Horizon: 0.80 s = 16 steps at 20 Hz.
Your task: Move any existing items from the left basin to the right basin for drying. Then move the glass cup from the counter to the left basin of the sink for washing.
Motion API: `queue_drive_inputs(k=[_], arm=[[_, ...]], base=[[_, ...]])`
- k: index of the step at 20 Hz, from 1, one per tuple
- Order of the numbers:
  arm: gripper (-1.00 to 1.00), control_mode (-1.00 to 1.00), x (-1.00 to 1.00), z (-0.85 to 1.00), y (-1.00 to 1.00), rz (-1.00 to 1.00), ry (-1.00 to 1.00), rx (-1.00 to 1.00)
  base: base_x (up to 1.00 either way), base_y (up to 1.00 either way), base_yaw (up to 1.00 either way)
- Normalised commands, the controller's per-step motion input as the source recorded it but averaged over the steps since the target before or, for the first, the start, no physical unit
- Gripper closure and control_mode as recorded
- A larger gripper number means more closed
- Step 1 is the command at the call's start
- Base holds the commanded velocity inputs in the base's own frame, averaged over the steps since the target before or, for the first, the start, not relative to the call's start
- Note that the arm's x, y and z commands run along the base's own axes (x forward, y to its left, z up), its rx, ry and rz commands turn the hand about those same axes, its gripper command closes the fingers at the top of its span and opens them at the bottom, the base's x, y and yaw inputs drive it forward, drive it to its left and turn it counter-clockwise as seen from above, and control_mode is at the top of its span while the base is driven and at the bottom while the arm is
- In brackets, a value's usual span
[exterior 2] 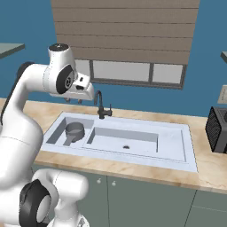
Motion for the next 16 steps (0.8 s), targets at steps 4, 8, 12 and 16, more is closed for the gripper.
queue_drive_inputs(k=[4, 8, 12, 16], arm=[[-1.00, -1.00, -0.12, 0.00, 0.07, 0.00, -0.05, 0.00], [-1.00, -1.00, -0.31, 0.00, 0.23, 0.00, -0.02, -0.01], [-1.00, -1.00, -0.25, 0.00, 0.33, 0.00, 0.00, -0.04], [-1.00, -1.00, -0.19, 0.00, 0.33, 0.00, 0.00, -0.05]], base=[[0.00, 0.00, 0.00], [0.00, 0.00, 0.00], [0.00, 0.00, 0.00], [0.00, 0.00, 0.00]])
